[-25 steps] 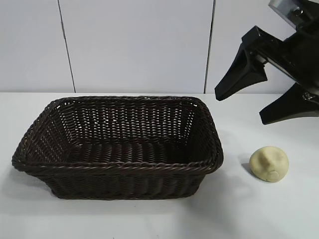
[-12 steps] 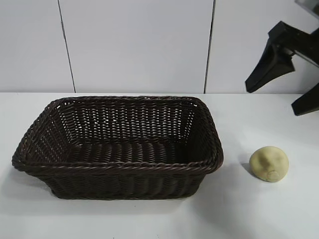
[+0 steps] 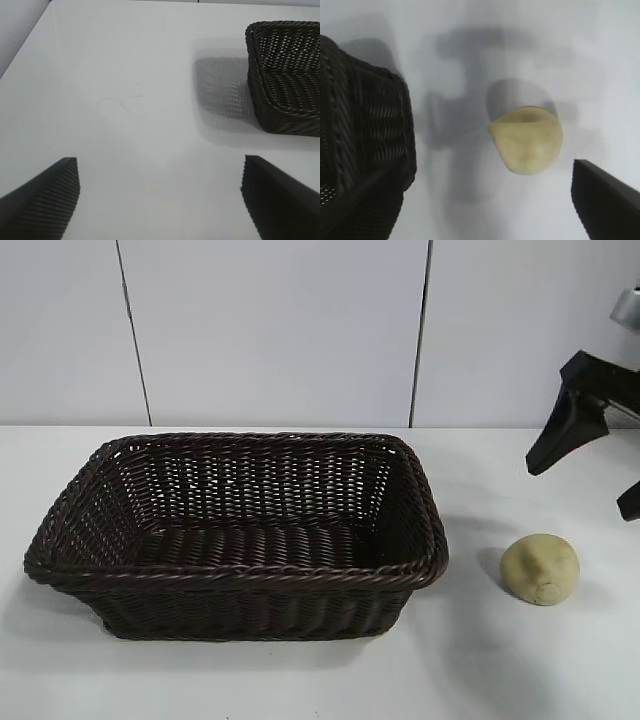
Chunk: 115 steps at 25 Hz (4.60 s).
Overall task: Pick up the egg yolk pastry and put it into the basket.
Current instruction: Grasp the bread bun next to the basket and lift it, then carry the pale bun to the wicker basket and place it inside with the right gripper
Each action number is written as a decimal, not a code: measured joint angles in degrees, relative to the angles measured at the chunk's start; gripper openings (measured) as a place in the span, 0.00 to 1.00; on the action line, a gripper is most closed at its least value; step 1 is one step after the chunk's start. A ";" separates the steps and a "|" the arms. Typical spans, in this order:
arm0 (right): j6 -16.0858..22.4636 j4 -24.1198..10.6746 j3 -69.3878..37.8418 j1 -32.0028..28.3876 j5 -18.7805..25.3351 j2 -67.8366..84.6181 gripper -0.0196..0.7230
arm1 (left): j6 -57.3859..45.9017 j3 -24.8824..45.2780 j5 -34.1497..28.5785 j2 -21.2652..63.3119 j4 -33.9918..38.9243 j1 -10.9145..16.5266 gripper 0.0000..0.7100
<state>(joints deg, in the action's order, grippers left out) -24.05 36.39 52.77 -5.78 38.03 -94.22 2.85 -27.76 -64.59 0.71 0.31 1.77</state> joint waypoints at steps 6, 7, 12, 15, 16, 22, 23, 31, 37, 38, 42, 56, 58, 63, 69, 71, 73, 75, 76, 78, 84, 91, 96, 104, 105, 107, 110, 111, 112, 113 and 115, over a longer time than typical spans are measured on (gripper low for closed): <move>-0.19 0.00 0.00 0.00 -1.25 -3.45 0.91 | 0.00 0.00 0.00 0.00 0.00 0.00 0.89; -0.19 0.00 0.00 0.00 -1.43 -3.99 0.91 | 0.00 0.00 0.00 0.00 0.00 0.00 0.89; -0.73 1.26 0.00 0.00 -1.82 -6.58 0.91 | 0.00 0.00 0.00 0.00 0.00 0.00 0.89; -1.29 2.14 0.00 0.00 -2.06 -8.03 0.91 | 0.00 0.00 0.00 0.00 0.00 0.00 0.89; -1.56 2.49 0.00 0.00 -2.06 -8.55 0.91 | 0.00 0.00 0.00 0.00 0.00 0.00 0.89; -4.54 5.77 0.00 0.00 -3.56 -11.29 0.91 | 0.00 0.00 0.00 0.00 0.00 0.00 0.89; -4.67 6.01 0.01 0.00 -4.15 -11.28 0.91 | 0.00 0.00 0.00 0.00 0.00 0.00 0.89; -5.56 6.58 0.13 0.00 -4.77 -11.30 0.91 | 0.00 0.00 0.00 0.00 0.00 0.00 0.89; -7.32 8.60 0.24 0.00 -4.75 -11.30 0.91 | 0.00 0.00 0.00 0.00 0.00 0.00 0.89; -7.32 8.62 0.24 0.00 -4.75 -11.30 0.90 | 0.00 0.00 0.00 0.00 0.00 0.00 0.89; -7.32 8.67 0.30 0.00 -4.75 -11.30 0.79 | 0.00 0.00 0.00 0.00 0.00 0.00 0.89; -7.27 8.82 0.30 0.00 -3.86 -13.46 0.58 | 0.00 0.00 0.00 0.00 0.00 0.00 0.89; -7.27 8.82 0.30 0.00 -3.51 -13.84 0.38 | 0.00 0.00 0.00 0.00 0.00 0.00 0.89; -7.27 8.81 0.52 0.00 -2.30 -13.27 0.09 | 0.00 0.00 0.00 0.00 0.00 0.00 0.89; -5.41 8.48 7.27 0.00 9.48 -9.45 0.07 | 0.00 0.00 0.00 0.00 0.00 0.00 0.89; -3.45 8.27 10.08 0.00 14.10 -7.09 0.07 | 0.00 0.00 0.00 0.00 0.00 0.00 0.89; -2.38 8.15 12.77 0.00 17.33 -4.65 0.06 | 0.00 0.00 0.00 0.00 0.00 0.00 0.89; -1.21 8.15 14.74 0.05 19.01 -2.27 0.06 | 0.00 0.00 0.00 0.00 0.00 0.00 0.89; -0.71 7.96 15.55 0.38 19.48 -1.42 0.06 | 0.00 0.00 0.00 0.00 0.00 0.00 0.89; 0.11 7.44 16.62 1.78 19.98 -0.74 0.06 | 0.00 0.00 0.00 0.00 0.00 0.00 0.89; 2.50 6.60 16.94 14.22 14.58 -0.74 0.06 | 0.00 0.00 0.00 0.00 0.00 0.00 0.89; 6.10 7.69 16.94 31.08 0.87 -4.69 0.06 | 0.00 0.00 0.00 0.00 0.00 0.00 0.89; 6.69 8.62 16.94 37.03 -7.68 -9.33 0.06 | 0.00 0.00 0.00 0.00 0.00 0.00 0.89; 7.71 9.75 16.94 37.32 -12.53 -15.87 0.06 | 0.00 0.00 0.00 0.00 0.00 0.00 0.89; 7.71 10.05 16.94 37.32 -12.47 -16.23 0.07 | 0.00 0.00 0.00 0.00 0.00 0.00 0.89; 7.75 10.35 16.94 37.32 -12.46 -16.64 0.11 | 0.00 0.00 0.00 0.00 0.00 0.00 0.89; 7.75 10.64 16.99 37.32 -12.46 -16.64 0.26 | 0.00 0.00 0.00 0.00 0.00 0.00 0.89; 7.75 10.72 16.99 37.32 -12.46 -16.64 0.34 | 0.00 0.00 0.00 0.00 0.00 0.00 0.89; 7.75 10.72 16.99 37.32 -12.46 -16.64 0.42 | 0.00 0.00 0.00 0.00 0.00 0.00 0.89; 7.75 10.72 16.99 37.32 -12.46 -16.59 0.49 | 0.00 0.00 0.00 0.00 0.00 0.00 0.89; 7.75 10.72 16.99 37.32 -12.46 -16.59 0.69 | 0.00 0.00 0.00 0.00 0.00 0.00 0.89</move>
<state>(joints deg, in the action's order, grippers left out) -16.30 47.11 69.76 31.54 25.57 -110.80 2.85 -27.76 -64.59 0.71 0.31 1.77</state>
